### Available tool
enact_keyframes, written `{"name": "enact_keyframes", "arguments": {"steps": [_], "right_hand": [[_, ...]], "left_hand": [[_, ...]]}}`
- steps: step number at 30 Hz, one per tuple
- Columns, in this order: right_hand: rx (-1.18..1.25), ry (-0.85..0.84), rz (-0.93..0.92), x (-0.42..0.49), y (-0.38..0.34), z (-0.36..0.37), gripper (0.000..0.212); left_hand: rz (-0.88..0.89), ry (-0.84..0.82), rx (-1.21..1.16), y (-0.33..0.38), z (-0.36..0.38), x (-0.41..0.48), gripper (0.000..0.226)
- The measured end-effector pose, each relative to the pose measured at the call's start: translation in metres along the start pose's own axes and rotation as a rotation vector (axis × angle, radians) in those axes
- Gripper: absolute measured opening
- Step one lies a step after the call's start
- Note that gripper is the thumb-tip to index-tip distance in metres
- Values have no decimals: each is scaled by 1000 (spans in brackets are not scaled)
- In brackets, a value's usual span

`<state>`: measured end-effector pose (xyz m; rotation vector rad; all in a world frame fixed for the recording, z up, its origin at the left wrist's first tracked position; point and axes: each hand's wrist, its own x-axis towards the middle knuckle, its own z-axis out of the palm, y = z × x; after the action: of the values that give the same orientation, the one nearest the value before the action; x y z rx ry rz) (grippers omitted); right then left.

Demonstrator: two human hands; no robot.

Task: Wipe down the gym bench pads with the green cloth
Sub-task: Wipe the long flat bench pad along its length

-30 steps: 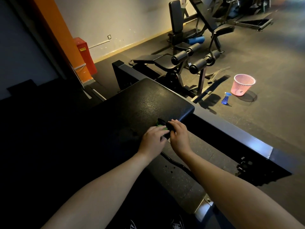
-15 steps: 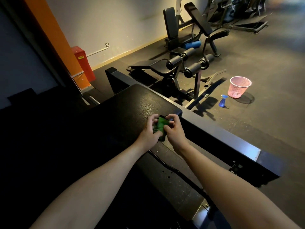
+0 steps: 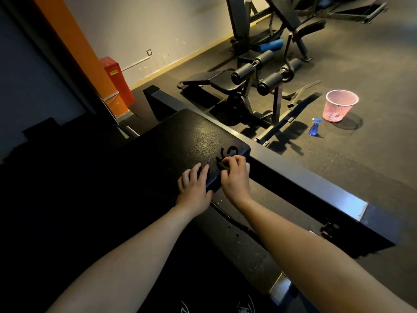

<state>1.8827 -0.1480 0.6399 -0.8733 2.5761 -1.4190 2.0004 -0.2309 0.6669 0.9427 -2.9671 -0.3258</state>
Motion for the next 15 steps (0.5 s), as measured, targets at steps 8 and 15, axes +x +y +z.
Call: {"name": "enact_keyframes", "arguments": {"steps": [8, 15], "right_hand": [[-28, -5, -215, 5, 8, -13, 33], [58, 78, 124, 57, 17, -16, 39]], "left_hand": [[-2, 9, 3, -2, 4, 0, 77], [-10, 21, 2, -2, 7, 1, 76]]}}
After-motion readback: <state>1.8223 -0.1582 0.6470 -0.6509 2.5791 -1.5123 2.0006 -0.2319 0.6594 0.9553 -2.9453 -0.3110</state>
